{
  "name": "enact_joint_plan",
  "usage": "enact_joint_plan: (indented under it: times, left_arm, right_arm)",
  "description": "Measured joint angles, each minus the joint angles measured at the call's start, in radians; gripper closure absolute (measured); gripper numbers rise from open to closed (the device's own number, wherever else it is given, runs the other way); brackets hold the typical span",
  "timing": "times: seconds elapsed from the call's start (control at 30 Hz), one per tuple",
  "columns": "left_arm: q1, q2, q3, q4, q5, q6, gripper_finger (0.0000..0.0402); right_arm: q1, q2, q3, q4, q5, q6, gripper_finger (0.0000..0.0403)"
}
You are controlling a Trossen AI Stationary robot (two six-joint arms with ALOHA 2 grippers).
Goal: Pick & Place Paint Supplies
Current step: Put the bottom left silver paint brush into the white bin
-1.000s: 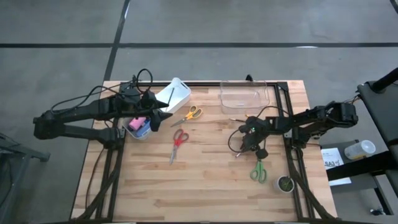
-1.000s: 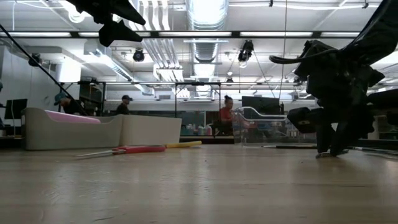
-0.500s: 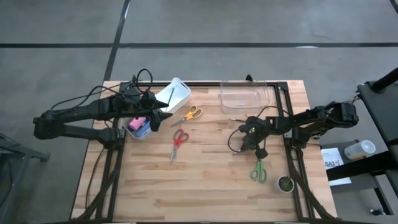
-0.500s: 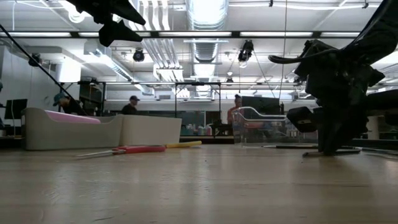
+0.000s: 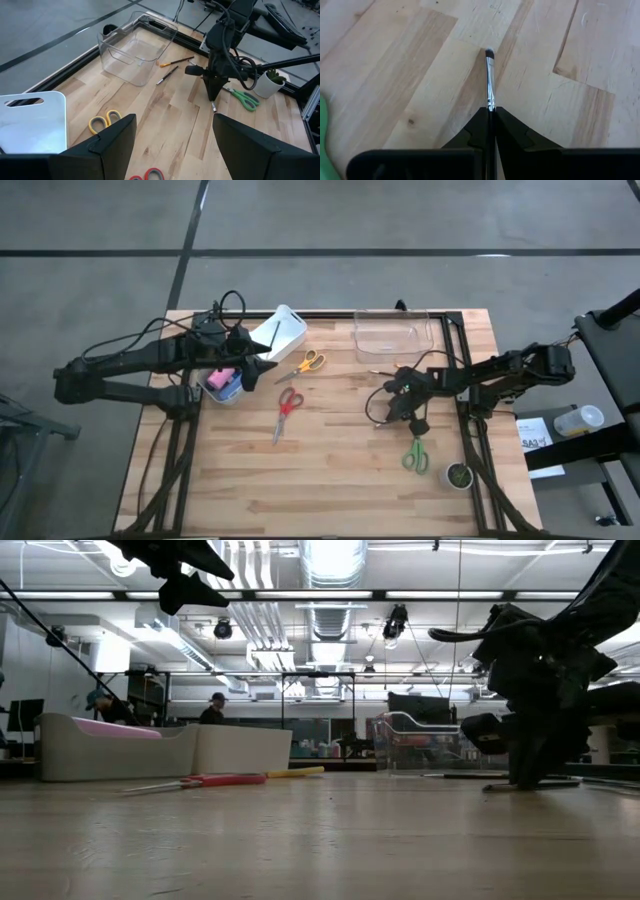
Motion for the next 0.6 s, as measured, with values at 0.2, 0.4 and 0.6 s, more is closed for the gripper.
enact_joint_plan:
  times: [0.2, 0.4, 0.6]
  left_arm:
    - [0.000, 0.000, 0.000, 0.000, 0.000, 0.000, 0.0130]
    - [0.000, 0.000, 0.000, 0.000, 0.000, 0.000, 0.0130]
    - [0.000, 0.000, 0.000, 0.000, 0.000, 0.000, 0.0130]
  right_arm:
    - [0.000, 0.000, 0.011, -0.007, -0.003, 0.006, 0.0381]
    - [0.000, -0.002, 0.025, -0.029, -0.005, 0.019, 0.0381]
    - [0.000, -0.001, 0.055, -0.071, -0.007, 0.004, 0.0381]
